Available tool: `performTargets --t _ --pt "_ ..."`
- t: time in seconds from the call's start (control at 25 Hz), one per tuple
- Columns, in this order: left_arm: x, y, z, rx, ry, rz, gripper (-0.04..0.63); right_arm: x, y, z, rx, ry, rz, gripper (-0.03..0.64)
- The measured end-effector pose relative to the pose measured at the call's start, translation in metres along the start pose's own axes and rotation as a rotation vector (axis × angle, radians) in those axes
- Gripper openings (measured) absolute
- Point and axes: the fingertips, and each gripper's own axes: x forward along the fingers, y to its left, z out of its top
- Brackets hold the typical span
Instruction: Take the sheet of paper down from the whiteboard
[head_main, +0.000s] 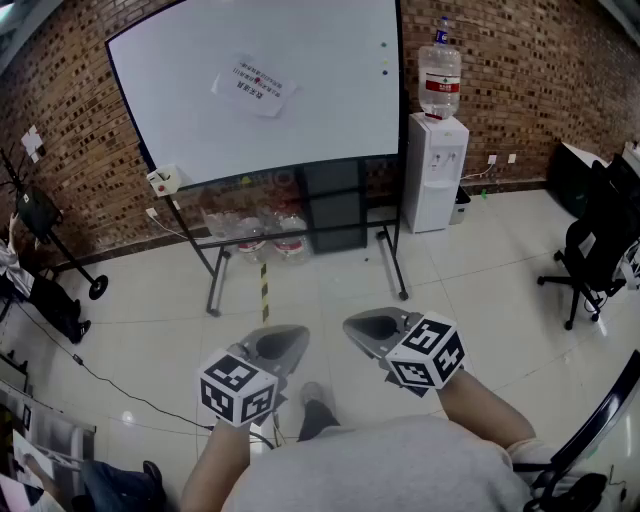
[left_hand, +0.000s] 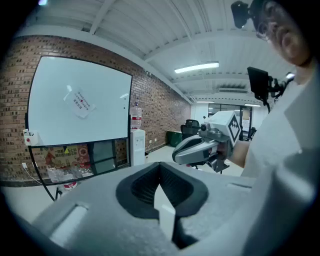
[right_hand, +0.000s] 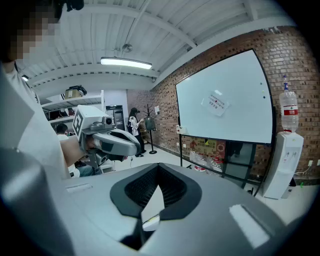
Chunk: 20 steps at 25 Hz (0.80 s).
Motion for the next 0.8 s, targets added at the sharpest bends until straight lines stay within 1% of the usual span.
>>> performTargets --t 0.2,0.32,0.44,0.52,0.64,0.72,0.8 --pt "0.013 0.054 -0.005 -0.029 -0.003 -0.003 -0.002 0.05 -0.023 0.003 0.003 0.03 0.018 -0.002" --pt "0.026 0.107 -0.007 -0.043 0.004 -0.003 -0.002 0.094 -0.053 0.013 0.012 0.047 0.026 -0.002" --pt "0.05 0.159 -0.001 -0.054 0.021 -0.004 -0.002 0.135 -0.092 0.026 0.027 0.056 0.037 -0.002" --pt "0.066 0.197 0.009 -0.066 0.027 0.006 -0.002 0.162 -0.122 0.037 0.045 0.057 0.041 -0.002" --pt "0.075 0.27 0.034 -0.076 0.018 0.014 -0.001 0.212 -0.16 0.072 0.05 0.058 0.032 -0.002" --pt "0.072 0.309 0.049 -0.072 0.003 0.007 -0.002 0.237 -0.174 0.095 0.041 0.053 0.007 -0.002" --pt "0.072 0.337 0.061 -0.062 -0.015 -0.001 -0.002 0.253 -0.186 0.111 0.037 0.039 -0.022 -0.002"
